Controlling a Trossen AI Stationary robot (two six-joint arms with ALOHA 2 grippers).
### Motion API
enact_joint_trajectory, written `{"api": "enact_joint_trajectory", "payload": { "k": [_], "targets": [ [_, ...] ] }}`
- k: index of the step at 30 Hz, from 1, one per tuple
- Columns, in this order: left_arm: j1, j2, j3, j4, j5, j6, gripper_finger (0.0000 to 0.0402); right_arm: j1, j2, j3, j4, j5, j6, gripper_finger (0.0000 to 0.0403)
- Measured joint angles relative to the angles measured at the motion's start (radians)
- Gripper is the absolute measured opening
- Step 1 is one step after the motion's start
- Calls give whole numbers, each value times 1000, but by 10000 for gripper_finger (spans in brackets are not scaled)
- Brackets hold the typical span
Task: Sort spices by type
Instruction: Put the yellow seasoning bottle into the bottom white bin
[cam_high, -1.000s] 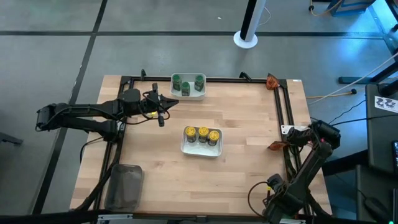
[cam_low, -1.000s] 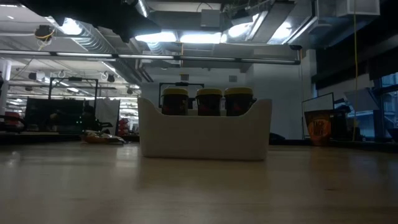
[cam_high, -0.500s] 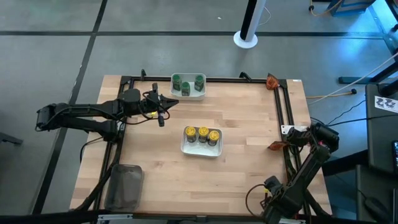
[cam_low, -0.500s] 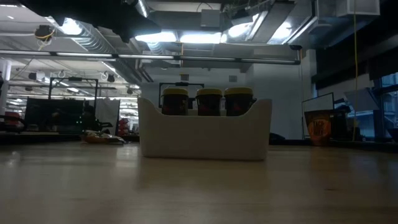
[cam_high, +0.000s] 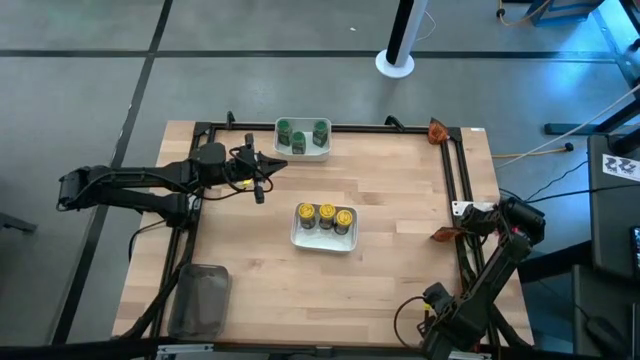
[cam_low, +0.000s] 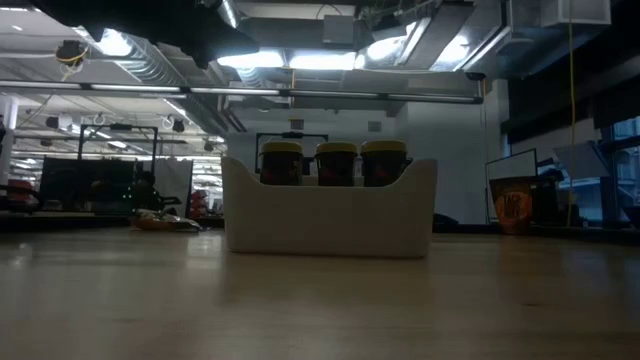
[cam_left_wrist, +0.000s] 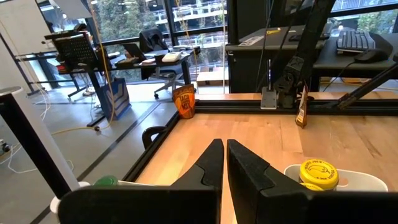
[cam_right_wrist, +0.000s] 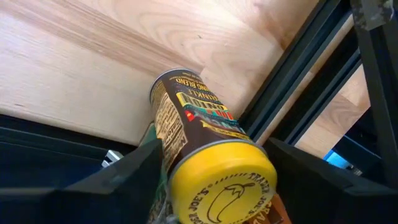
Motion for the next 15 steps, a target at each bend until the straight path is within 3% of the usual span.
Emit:
{"api": "enact_joint_trajectory", "payload": {
  "k": [5,15],
  "targets": [
    [0,0,0,0,0,0,8,0,-3,2,1,1,-4,230],
    [0,0,0,0,0,0,8,-15,-3,2,-6,46,-62,243]
  ]
}}
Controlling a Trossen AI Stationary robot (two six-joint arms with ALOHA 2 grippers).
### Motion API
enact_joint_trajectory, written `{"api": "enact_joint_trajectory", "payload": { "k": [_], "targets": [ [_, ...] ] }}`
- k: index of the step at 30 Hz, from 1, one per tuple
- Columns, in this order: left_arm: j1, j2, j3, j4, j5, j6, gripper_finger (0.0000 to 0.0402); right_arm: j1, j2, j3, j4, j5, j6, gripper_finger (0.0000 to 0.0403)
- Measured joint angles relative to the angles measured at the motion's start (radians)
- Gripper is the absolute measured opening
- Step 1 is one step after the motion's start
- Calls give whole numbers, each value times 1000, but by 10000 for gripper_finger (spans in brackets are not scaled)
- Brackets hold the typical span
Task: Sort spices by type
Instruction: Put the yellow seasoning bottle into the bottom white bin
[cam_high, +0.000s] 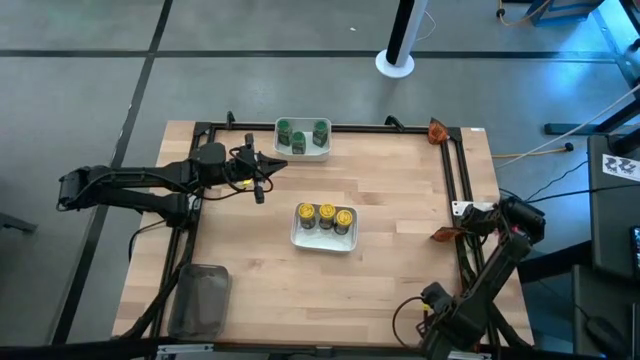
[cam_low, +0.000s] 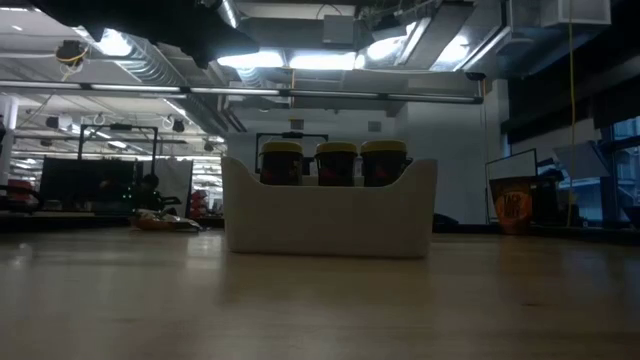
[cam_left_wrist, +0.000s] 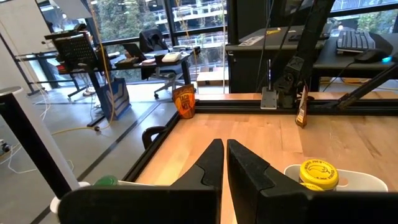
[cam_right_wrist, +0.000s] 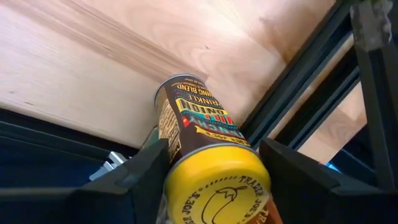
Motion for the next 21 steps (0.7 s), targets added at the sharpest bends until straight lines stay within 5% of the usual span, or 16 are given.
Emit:
{"api": "enact_joint_trajectory", "payload": {
  "k": [21],
  "targets": [
    [0,44,0,6,45,-60,8,-241,11,-5,21,301,-503,231]
  ]
}}
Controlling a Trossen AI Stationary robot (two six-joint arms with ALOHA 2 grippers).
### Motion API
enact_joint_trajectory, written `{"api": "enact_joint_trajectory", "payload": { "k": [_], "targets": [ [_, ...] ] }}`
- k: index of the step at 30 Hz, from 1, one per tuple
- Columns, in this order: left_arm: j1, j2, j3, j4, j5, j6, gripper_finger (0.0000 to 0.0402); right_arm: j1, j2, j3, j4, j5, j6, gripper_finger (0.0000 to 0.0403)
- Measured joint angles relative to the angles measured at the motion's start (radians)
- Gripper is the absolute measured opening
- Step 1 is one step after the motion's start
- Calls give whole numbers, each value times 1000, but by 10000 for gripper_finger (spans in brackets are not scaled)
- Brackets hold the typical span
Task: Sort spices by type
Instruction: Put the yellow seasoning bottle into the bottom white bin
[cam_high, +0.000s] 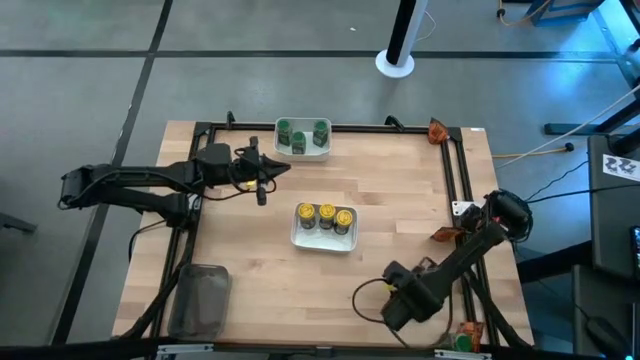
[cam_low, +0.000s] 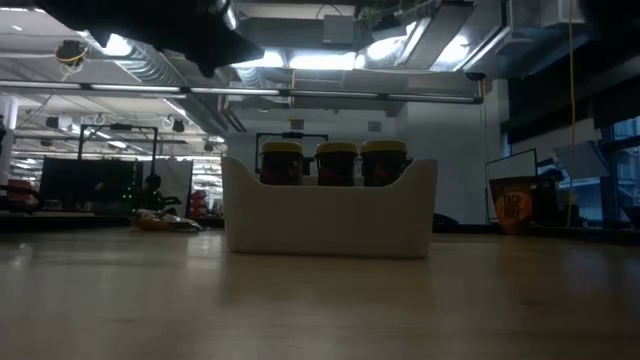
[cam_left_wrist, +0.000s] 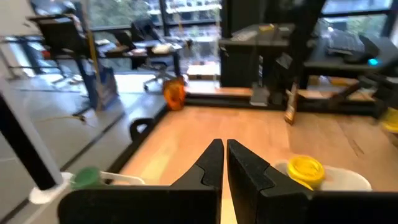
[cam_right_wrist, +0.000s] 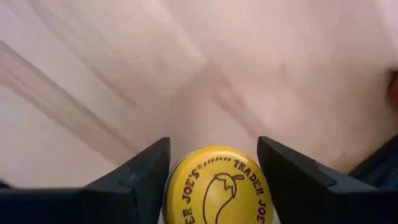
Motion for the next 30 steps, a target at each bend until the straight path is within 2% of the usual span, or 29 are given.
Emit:
{"api": "enact_joint_trajectory", "payload": {
  "k": [6,12,17,25,30],
  "targets": [
    [0,77,0,35,55,26,8,-59,-6,3,51,58,-100,230],
    [0,103,0,96,55,31,8,-68,-6,3,53,83,-103,229],
    [0,103,0,96,55,31,8,-66,-7,3,53,124,-102,208],
    [0,103,0,95,55,31,8,-66,-8,3,53,127,-101,165],
    [0,103,0,95,55,31,8,-78,-11,4,42,90,-24,168]
  ]
}}
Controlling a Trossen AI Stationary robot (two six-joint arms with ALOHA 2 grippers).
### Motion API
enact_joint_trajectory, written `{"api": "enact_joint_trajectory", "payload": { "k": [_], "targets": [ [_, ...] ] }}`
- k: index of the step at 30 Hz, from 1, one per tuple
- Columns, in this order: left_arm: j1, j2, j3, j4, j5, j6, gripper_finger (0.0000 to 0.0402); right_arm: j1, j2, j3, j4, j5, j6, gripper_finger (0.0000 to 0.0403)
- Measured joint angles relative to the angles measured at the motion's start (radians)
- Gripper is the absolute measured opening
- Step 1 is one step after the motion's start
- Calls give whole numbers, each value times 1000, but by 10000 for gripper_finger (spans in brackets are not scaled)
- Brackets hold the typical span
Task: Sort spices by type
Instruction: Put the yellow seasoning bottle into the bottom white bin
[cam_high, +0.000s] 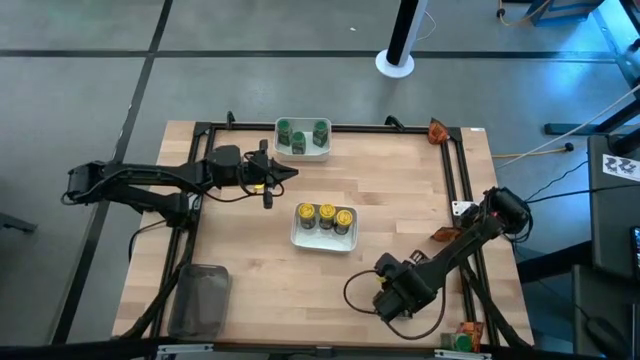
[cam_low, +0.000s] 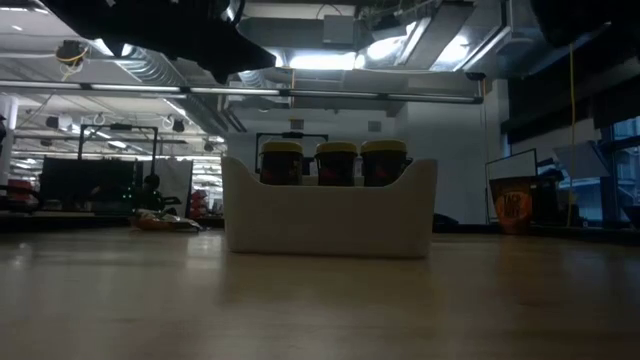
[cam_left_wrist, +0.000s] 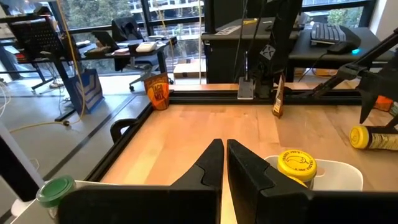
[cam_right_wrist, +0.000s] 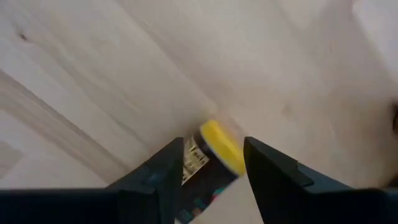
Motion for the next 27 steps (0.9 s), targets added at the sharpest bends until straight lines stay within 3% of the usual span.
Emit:
{"api": "enact_joint_trajectory", "payload": {
  "k": [10,14,27],
  "targets": [
    [0,0,0,-4,0,0,8,33,-15,2,9,-177,306,296],
    [0,0,0,-6,0,0,8,68,7,2,20,-193,409,336],
    [0,0,0,-4,0,-3,8,77,131,1,62,-157,423,355]
  ]
}}
